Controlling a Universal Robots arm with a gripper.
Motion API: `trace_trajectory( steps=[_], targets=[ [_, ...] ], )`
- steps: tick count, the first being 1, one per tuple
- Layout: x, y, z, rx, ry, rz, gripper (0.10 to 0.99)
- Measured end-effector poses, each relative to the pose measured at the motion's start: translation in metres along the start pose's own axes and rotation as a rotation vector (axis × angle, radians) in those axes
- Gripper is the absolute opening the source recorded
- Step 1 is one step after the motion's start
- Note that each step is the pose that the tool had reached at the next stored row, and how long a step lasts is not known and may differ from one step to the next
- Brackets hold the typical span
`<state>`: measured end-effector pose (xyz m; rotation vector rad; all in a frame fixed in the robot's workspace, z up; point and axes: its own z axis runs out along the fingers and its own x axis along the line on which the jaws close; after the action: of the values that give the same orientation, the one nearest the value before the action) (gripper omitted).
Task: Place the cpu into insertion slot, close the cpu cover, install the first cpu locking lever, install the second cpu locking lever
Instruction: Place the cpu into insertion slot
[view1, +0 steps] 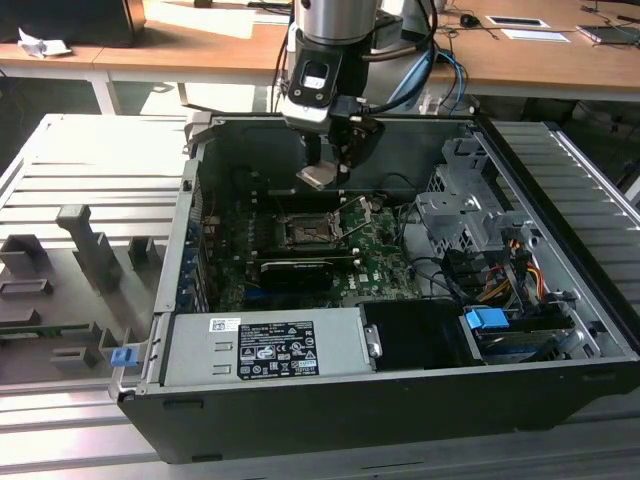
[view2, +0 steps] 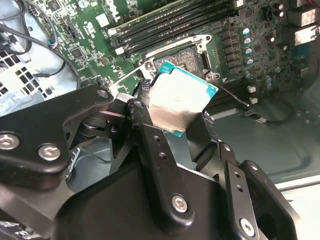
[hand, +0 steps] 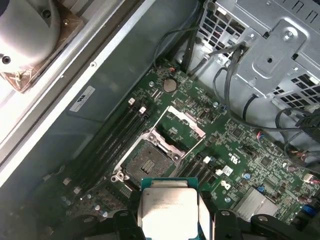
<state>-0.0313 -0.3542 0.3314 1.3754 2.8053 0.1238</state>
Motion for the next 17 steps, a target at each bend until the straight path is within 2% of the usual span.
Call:
trace_trajectory(
  steps=[2,13,17],
  targets=[
    [0.0000,0.0000,0.0004,-0.001,-0.0033,0.042,0.533],
    [0.0000,-0.0001,0.0018,-0.002,-0.0088,0.114,0.533],
    [0.0000,-0.0002,0.0025,-0.004,-0.0126,0.162,0.533]
  ],
)
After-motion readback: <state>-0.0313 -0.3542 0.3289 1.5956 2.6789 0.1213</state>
